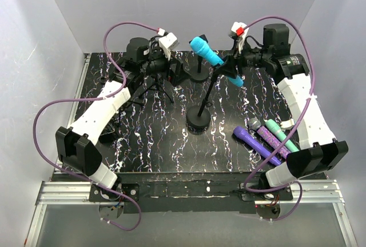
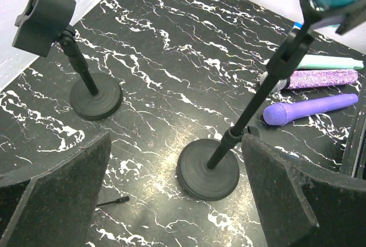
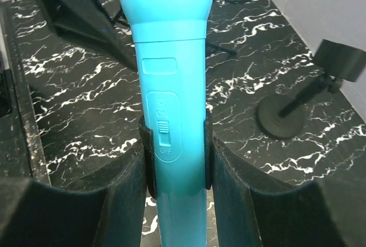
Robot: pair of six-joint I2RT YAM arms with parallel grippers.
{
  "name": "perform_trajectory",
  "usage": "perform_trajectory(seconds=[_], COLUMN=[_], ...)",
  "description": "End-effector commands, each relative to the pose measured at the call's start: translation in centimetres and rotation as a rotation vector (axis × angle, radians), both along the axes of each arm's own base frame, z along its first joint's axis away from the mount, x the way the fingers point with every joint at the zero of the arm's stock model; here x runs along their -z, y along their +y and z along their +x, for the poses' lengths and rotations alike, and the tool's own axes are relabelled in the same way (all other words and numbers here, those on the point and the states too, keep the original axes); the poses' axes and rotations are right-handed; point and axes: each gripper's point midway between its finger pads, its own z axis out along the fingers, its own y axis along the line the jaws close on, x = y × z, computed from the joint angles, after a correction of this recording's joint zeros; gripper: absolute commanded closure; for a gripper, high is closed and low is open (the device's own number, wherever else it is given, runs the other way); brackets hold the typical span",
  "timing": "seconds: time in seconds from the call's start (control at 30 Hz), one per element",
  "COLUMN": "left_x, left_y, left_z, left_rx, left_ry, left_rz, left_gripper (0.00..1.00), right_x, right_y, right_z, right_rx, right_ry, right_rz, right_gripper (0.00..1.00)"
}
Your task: Remove the microphone from the stand
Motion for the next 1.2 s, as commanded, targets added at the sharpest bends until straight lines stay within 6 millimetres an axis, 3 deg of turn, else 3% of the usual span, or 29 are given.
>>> perform_trajectory(seconds=[0.0, 0.17, 0.23, 0.33, 0.4, 0.83, 1.17], left_x=[-1.6, -1.5, -1.3, -0.8, -0.6, 0.9, 1.6], left_y=[0.9, 1.1, 1.3, 1.7, 1.8, 0.9, 1.4], left_z=[-0.7, -1.1, -1.0, -1.1, -1.1, -0.6, -0.6], left_rx=[0.048, 0.061, 0.053, 0.044, 0.040, 0.043, -0.001], left_ry=[-0.025, -0.060, -0.051, -0.044, -0.038, 0.013, 0.020], left_rz=[-0.071, -0.124, -0.119, -0.113, -0.122, -0.212, -0.236], left_gripper=[0.02, 0.02, 0.02, 0.02, 0.02, 0.04, 0.04], right_x=[-2.9, -1.8, -1.2, -0.7, -0.8, -4.8, -4.2], right_y=[1.7, 2.6, 2.8, 3.2, 3.6, 7.3, 10.4], right_z=[-0.6, -1.3, -1.8, -2.3, -2.4, -1.3, 0.8], right_rx=[-0.093, -0.138, -0.156, -0.158, -0.152, -0.147, -0.138], right_ry=[-0.165, -0.152, -0.150, -0.137, -0.126, -0.126, -0.162], right_rz=[0.027, -0.014, -0.042, -0.057, -0.051, 0.011, -0.027], right_gripper=[0.99, 0.96, 0.76, 0.37, 0.21, 0.15, 0.20])
